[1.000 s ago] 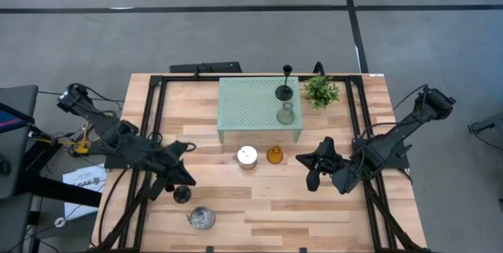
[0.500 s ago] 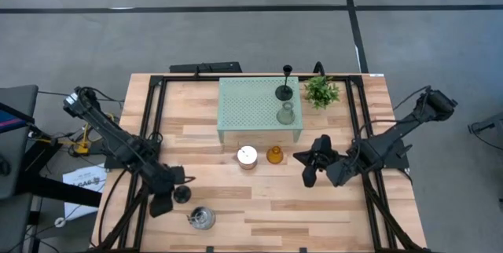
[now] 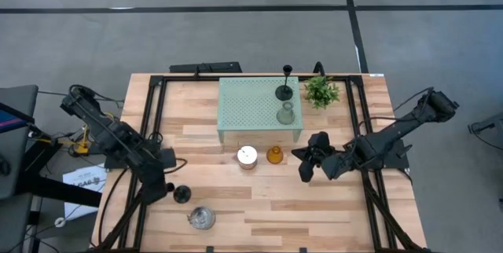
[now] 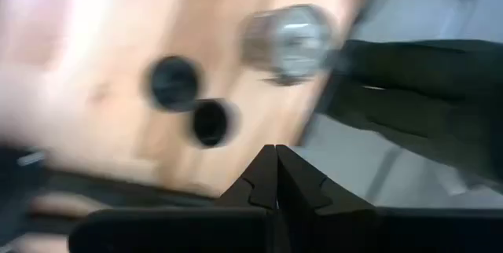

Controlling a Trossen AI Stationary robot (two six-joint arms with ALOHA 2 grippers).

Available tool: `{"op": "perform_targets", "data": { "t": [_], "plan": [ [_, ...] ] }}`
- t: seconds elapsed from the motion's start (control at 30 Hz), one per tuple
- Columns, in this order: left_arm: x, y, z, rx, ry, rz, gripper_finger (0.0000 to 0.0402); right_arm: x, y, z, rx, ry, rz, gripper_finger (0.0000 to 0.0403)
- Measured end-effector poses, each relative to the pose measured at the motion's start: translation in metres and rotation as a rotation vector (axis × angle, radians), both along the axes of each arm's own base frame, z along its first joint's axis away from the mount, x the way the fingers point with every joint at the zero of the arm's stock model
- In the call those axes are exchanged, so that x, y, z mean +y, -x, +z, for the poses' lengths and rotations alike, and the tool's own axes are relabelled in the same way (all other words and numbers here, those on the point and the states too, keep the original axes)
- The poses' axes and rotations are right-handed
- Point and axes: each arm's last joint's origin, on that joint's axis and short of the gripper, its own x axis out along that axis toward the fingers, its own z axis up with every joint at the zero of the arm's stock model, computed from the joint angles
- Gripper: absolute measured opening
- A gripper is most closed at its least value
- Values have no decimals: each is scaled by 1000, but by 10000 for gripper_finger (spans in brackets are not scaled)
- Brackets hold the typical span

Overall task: Pick & Place candle stick holders
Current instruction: Put the black candle holder on the shelf

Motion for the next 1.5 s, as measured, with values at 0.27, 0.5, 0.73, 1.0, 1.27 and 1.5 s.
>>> {"op": "perform_targets", "data": {
  "t": [0.27, 0.5, 0.73, 1.0, 1.27, 1.5],
  "plan": [
    [1, -3, -8, 21, -161, 10, 6, 0, 0, 0, 2, -1, 3, 1],
    [-5, -12, -14, 48, -201, 2, 34, 0, 0, 0, 5, 1, 3, 1],
    [-13, -19, -20, 103, -209, -16, 107, 0, 0, 0, 7, 2, 3, 1],
    [-15, -20, -22, 141, -193, -34, 174, 1, 1, -1, 14, -11, 22, 1],
    [-19, -25, -37, 198, -253, -35, 171, 1, 1, -1, 14, -11, 22, 1],
    [-20, -24, -60, 288, -262, -54, 167, 1, 1, -1, 15, -10, 22, 1]
  ]
}}
